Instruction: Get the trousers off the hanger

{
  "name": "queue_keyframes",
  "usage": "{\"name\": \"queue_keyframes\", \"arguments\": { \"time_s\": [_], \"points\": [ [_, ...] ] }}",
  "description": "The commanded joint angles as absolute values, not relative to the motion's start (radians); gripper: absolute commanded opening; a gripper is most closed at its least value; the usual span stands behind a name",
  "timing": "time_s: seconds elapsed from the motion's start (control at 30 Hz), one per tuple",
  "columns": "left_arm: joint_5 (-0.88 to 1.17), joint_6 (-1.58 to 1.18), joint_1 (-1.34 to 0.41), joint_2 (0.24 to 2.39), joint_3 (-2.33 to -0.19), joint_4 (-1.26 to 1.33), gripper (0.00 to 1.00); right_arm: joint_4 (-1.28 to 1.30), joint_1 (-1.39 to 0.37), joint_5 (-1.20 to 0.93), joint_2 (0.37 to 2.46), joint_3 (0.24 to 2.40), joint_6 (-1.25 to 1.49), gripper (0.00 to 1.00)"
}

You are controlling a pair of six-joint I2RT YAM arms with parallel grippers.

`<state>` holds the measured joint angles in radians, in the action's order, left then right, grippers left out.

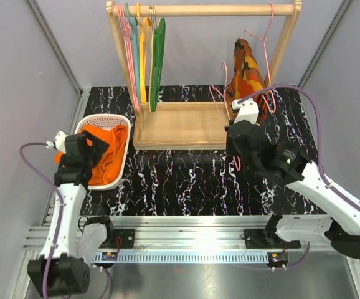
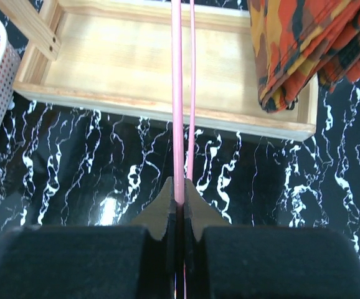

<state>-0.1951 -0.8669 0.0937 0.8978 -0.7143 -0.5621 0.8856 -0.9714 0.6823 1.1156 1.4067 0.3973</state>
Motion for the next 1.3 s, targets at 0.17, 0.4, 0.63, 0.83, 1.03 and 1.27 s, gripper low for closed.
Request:
{"name": "queue_keyframes", "arguments": {
  "time_s": [0.17,0.4,0.63,0.83,1.03,1.27],
  "points": [
    [-0.200,-0.588,0.094,0.598,-0.997,-0.748,0.99,0.813,-0.931,0.686,1.187,1.591,0.276,0.00],
    [-0.110,-0.341,0.094,0.433,-0.954,-0.805,0.99,0.804,-0.897,0.702,1.299,1.833,0.169,0.00],
    [-0.230,-0.360,0.074,0.224,-0.864,-0.761,0.99,0.864,-0.778,0.644,1.523,2.109,0.123,0.00],
    [-0.256,-0.365,0.067,0.156,-0.831,-0.750,0.99,0.853,-0.674,0.538,1.643,2.220,0.121,0.00],
    [-0.244,-0.364,0.064,0.183,-0.830,-0.746,0.99,0.835,-0.644,0.503,1.681,2.183,0.146,0.00],
    [-0.242,-0.362,0.045,0.187,-0.834,-0.749,0.99,0.790,-0.644,0.476,1.664,2.120,0.186,0.05]
  ]
}}
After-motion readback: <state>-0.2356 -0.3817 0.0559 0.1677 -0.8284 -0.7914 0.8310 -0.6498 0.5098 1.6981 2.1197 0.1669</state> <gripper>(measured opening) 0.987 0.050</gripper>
